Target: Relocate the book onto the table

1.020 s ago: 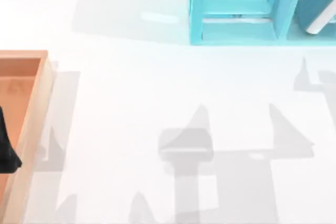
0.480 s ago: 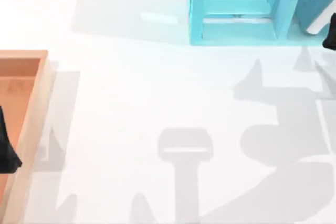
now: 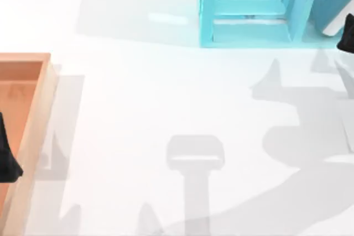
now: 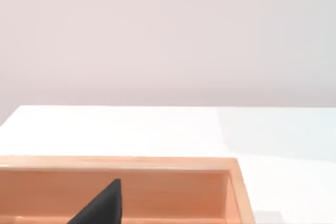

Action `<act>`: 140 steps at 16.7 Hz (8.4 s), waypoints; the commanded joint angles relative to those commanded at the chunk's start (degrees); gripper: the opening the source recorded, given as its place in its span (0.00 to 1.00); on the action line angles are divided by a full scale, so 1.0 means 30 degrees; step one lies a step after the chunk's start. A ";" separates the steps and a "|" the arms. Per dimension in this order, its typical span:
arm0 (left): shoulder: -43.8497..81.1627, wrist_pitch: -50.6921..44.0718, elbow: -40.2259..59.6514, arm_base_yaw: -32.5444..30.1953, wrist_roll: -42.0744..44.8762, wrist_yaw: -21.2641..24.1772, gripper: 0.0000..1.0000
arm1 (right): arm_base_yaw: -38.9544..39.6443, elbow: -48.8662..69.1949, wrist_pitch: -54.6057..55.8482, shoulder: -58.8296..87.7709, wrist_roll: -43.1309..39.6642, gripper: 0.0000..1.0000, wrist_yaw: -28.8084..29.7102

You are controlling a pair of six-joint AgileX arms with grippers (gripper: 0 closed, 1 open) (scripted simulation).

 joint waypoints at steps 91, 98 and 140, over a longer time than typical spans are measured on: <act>0.0000 0.0000 0.0000 0.0000 0.0000 0.0000 1.00 | 2.5017 0.3691 -1.2976 -0.2923 -2.8386 0.00 2.0027; 0.0000 0.0000 0.0000 0.0000 0.0000 0.0000 1.00 | 2.5217 0.3634 -1.2894 -0.2820 -2.8786 0.00 2.0408; 0.0000 0.0000 0.0000 0.0000 0.0000 0.0000 1.00 | 2.5601 0.3108 -1.1100 -0.1195 -2.8382 1.00 2.0785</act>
